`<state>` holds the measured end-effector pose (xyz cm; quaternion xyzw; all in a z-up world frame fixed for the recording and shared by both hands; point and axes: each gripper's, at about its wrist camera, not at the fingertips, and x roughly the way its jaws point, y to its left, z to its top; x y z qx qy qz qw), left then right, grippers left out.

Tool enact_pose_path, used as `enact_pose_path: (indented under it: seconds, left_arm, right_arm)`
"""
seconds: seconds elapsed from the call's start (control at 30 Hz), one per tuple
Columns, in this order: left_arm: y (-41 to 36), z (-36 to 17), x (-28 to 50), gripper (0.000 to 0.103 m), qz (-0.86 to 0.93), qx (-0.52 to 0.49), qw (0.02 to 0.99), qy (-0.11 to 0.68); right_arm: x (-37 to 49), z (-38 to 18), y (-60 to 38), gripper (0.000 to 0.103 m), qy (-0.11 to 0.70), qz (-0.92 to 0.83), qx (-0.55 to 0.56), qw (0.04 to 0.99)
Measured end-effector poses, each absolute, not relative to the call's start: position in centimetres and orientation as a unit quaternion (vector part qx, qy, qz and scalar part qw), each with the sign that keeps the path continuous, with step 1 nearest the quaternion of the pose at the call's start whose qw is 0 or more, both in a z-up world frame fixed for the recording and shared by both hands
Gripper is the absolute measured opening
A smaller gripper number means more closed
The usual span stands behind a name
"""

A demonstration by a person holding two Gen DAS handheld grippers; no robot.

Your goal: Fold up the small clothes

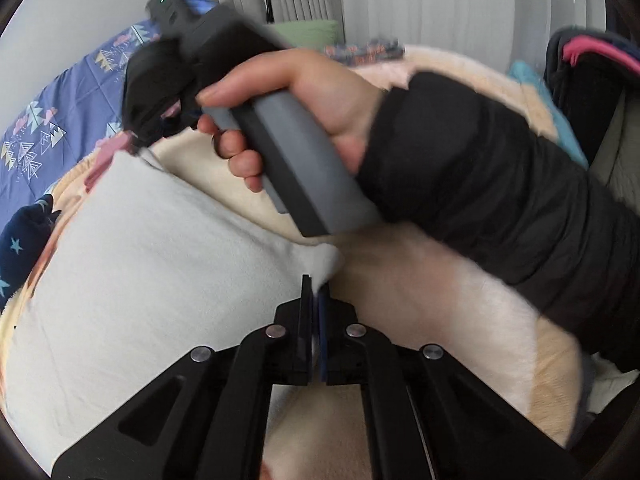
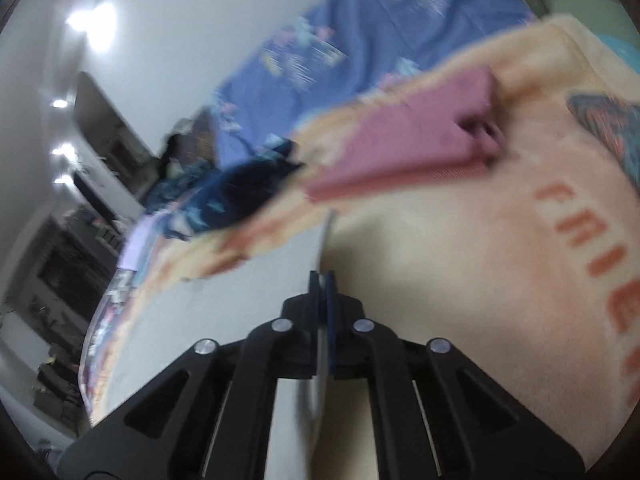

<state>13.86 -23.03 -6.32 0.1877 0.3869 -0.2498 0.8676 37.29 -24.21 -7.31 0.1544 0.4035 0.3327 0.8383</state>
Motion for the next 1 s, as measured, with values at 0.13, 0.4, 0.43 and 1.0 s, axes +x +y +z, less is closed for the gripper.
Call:
enact_pose_path:
  seconds: [0.13,0.4,0.43,1.0]
  left_arm:
    - [-23.0,-6.5,13.9,0.002,-0.255,0.179,0.867,0.39]
    - [-22.5,-6.8,14.0,0.015,-0.279,0.152,0.861,0.396]
    - [-22.5,-7.0,14.2,0.017,-0.284,0.145,0.86,0.399]
    - [-14.1,-2.9,7.7,0.036,-0.273,0.013,0.881,0.387]
  right_arm:
    - [38.3,-8.8,-24.8,0.002,0.429,0.336,0.185,0.818]
    - [33.7,-5.9,-24.0,0.004,0.395,0.404,0.092,0.82]
    - [34.0,-7.4,-22.8,0.0,0.41,0.37,0.049,0.833]
    - [32.3,-7.4,-26.9,0.029,0.4,0.295,0.128,0.858]
